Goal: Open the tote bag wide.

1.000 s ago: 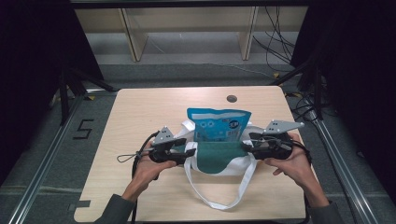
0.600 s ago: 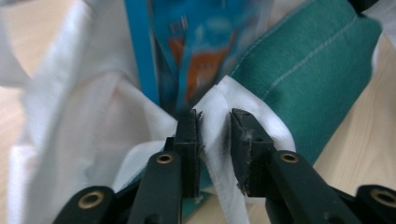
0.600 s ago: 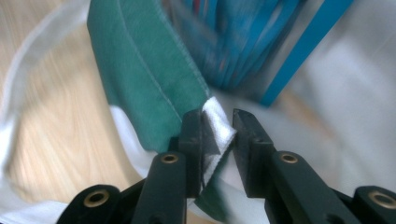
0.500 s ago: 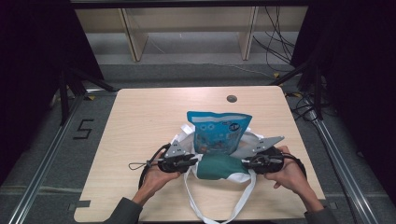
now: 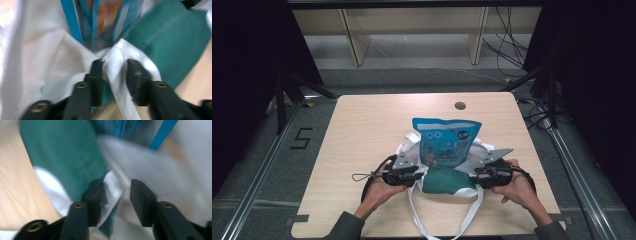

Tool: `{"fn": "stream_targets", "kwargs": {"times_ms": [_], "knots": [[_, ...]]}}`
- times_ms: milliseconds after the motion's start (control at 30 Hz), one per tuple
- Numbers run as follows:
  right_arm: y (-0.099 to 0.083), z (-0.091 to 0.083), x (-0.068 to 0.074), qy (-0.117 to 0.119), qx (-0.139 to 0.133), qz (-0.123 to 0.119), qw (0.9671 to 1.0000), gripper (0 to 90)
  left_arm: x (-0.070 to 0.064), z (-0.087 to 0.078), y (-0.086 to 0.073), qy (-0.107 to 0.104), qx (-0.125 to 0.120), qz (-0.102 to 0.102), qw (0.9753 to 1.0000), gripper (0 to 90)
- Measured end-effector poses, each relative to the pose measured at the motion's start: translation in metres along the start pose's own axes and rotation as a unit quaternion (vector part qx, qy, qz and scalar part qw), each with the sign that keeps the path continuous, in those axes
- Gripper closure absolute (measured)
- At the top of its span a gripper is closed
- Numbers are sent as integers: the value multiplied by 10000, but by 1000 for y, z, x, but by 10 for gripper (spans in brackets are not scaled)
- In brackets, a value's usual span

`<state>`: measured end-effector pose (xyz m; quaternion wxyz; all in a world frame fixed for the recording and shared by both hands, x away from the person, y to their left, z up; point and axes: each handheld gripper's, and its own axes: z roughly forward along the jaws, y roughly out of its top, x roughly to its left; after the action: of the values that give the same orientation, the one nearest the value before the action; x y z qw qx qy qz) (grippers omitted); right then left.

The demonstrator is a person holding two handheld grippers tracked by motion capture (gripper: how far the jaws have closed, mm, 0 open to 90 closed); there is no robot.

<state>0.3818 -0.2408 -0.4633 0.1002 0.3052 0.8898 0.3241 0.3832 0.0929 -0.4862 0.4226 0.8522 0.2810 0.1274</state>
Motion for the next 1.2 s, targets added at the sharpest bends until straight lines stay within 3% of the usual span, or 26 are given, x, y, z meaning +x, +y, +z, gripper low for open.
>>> {"fn": "stream_targets", "kwargs": {"times_ms": [33, 67, 100, 167, 200, 267, 333, 367, 400, 433, 467, 533, 567, 600, 667, 733, 800, 867, 900, 933, 967, 1000, 1033, 1067, 1100, 1200], "knots": [[0, 0, 0, 0, 0, 0, 10000, 578, 1, -7, 4, -129, -84, -41, 9999, 631], [4, -9, -2, -34, -193, -17, 9998, 545, 5, -17, 11, -276, -328, -194, 9989, 574], [11, -25, -5, 133, -490, -62, 9987, 508, 8, -23, 15, -387, -407, -255, 9981, 458], [14, -36, -4, 186, -708, 78, 9973, 500, 13, -34, 21, -450, -657, -532, 9954, 415], [18, -44, -6, 122, -927, 75, 9956, 487, 18, -42, 26, -367, -782, -639, 9942, 413], [25, -61, -11, -93, -1231, 106, 9923, 486, 27, -51, 32, -275, -908, -661, 9933, 405], [31, -70, -17, -478, -1464, 109, 9880, 486, 37, -54, 38, 278, -900, -644, 9935, 410], [33, -71, -21, -638, -1488, 150, 9867, 484, 39, -54, 40, 451, -825, -592, 9938, 406], [35, -71, -25, -722, -1424, 169, 9870, 481, 44, -49, 42, 677, -703, -362, 9946, 407], [37, -66, -30, -872, -1294, 212, 9875, 491, 45, -45, 42, 738, -690, -445, 9939, 411], [38, -63, -33, -900, -1169, 185, 9889, 517, 49, -42, 42, 729, -650, -418, 9943, 421], [39, -52, -41, -1006, -945, -94, 9904, 612, 56, -28, 41, 666, -480, -409, 9958, 464], [38, -43, -46, -1038, -768, -270, 9913, 690, 60, -22, 40, 617, -374, -295, 9970, 513], [38, -38, -49, -1038, -610, -250, 9924, 760, 62, -18, 40, 604, -311, -249, 9974, 581], [39, -29, -55, -1135, -553, -360, 9913, 857, 66, -11, 41, 634, -422, -204, 9969, 763], [43, -25, -60, -1276, -708, -380, 9886, 877, 71, -9, 49, 806, -709, -332, 9937, 835], [47, -25, -65, -1399, -995, -206, 9849, 880, 82, -8, 58, 805, -1035, -650, 9892, 855], [52, -24, -75, -1444, -1154, -47, 9828, 879, 92, -3, 62, 816, -1075, -857, 9871, 853], [53, -21, -77, -1431, -1201, 91, 9823, 878, 98, 5, 63, 829, -976, -911, 9876, 852], [52, -10, -87, -1506, -1061, 227, 9826, 878, 101, 13, 63, 887, -814, -950, 9882, 848], [52, -10, -87, -1506, -1061, 227, 9826, 878, 105, 19, 61, 892, -678, -907, 9895, 848], [51, -4, -89, -1590, -993, 175, 9821, 877, 107, 30, 58, 876, -594, -1010, 9892, 848], [44, 11, -93, -1604, -590, 144, 9852, 880, 112, 36, 54, 872, -291, -854, 9921, 847], [44, 11, -93, -1604, -590, 144, 9852, 880, 115, 47, 45, 852, -113, -876, 9924, 847], [38, 20, -96, -1546, -525, 279, 9862, 881, 117, 52, 41, 827, -85, -919, 9923, 846], [28, 34, -99, -1569, -335, 291, 9866, 881, 120, 65, 26, 760, -18, -1143, 9905, 840]]}}
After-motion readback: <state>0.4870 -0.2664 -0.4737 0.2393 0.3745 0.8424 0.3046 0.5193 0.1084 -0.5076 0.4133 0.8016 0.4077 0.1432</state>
